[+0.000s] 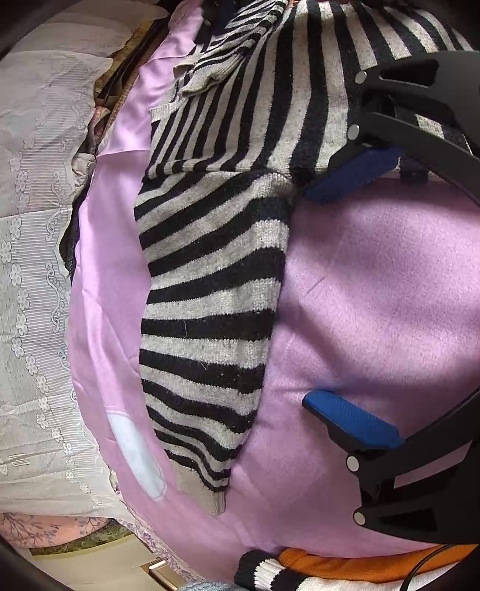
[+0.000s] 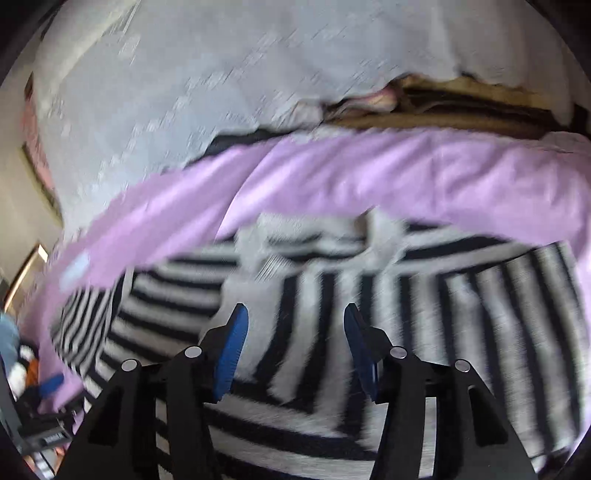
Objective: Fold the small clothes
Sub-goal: 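Move the left gripper to the other sleeve's grey cuff, then grasp the sleeve cuff with the left gripper and lift it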
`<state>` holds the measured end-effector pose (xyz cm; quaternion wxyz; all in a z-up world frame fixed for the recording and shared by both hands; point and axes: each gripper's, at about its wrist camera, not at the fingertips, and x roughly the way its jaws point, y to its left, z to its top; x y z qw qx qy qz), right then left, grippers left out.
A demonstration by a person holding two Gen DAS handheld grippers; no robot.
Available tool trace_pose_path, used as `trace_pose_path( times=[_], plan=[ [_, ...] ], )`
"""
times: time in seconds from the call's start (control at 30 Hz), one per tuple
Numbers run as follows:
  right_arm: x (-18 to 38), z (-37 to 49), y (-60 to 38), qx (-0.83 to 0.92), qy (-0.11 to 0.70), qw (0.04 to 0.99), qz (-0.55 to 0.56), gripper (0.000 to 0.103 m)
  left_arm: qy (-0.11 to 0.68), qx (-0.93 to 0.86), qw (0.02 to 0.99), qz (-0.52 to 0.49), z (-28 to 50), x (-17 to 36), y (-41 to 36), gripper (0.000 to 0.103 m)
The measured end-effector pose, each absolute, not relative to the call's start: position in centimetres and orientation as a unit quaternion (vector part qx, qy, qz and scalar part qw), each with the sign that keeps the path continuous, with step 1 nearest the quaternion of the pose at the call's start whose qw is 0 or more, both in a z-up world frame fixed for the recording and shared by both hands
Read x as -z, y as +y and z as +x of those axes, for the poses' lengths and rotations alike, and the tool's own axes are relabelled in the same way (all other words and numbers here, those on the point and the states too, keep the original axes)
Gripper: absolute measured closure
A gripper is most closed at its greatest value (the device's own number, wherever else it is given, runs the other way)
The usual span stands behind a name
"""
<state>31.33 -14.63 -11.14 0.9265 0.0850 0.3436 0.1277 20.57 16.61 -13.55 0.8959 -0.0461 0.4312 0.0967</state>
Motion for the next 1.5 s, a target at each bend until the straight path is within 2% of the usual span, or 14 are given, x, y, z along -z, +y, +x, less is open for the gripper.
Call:
trace_pose_path(
  times=[0.07,0.17,0.3,0.47,0.67,0.77,0.83,0.87,0.97,1.1,1.17,1.27,1.37,1.5],
  plan=[
    [10.4,31.4,-17.8,-0.099,0.327,0.933,0.116,0.031,0.431,-0.097,0.896,-0.045,20.6,13.6,16.6,0.004],
    [11.4,32.5,-23.8,-0.048,0.330,0.925,0.182,0.030,0.432,-0.099,0.895,-0.043,20.6,13.6,16.6,0.004],
    [16.5,34.2,-30.9,-0.048,0.348,0.877,0.329,0.030,0.432,-0.101,0.895,-0.040,20.5,13.7,16.5,0.004],
    [14.8,33.0,-30.4,-0.039,0.333,0.885,0.322,0.029,0.432,-0.102,0.895,-0.038,20.5,13.7,16.5,0.004],
    [11.0,29.6,-28.4,-0.127,0.320,0.884,0.317,0.028,0.434,-0.095,0.895,-0.048,20.6,13.5,16.8,0.004],
    [12.9,29.0,-27.6,-0.127,0.362,0.876,0.292,0.022,0.436,-0.085,0.894,-0.063,20.7,13.2,17.4,0.004],
    [16.1,29.2,-27.7,-0.113,0.395,0.866,0.286,0.023,0.436,-0.074,0.893,-0.086,20.6,12.9,18.3,0.004],
    [16.1,28.4,-27.4,-0.113,0.375,0.881,0.265,0.025,0.435,-0.068,0.892,-0.101,20.6,12.6,18.9,0.004],
    [14.2,25.7,-25.3,-0.073,0.355,0.911,0.197,0.024,0.426,-0.061,0.891,-0.146,20.3,11.9,21.0,0.004],
    [13.6,22.9,-24.2,-0.088,0.317,0.930,0.164,0.016,0.410,-0.061,0.882,-0.225,19.8,11.4,25.1,0.004],
    [14.5,21.9,-24.8,-0.078,0.323,0.928,0.170,0.016,0.398,-0.060,0.870,-0.285,19.5,11.7,27.9,0.004],
    [15.5,20.7,-26.7,-0.098,0.336,0.907,0.234,0.016,0.374,-0.040,0.850,-0.369,19.3,12.4,31.1,0.004],
    [15.9,19.6,-28.2,-0.125,0.332,0.889,0.290,0.017,0.358,-0.036,0.846,-0.393,19.9,13.0,31.9,0.004],
    [16.2,19.6,-27.9,-0.129,0.337,0.886,0.290,0.017,0.333,-0.049,0.846,-0.414,21.2,13.7,32.9,0.005]
  ],
)
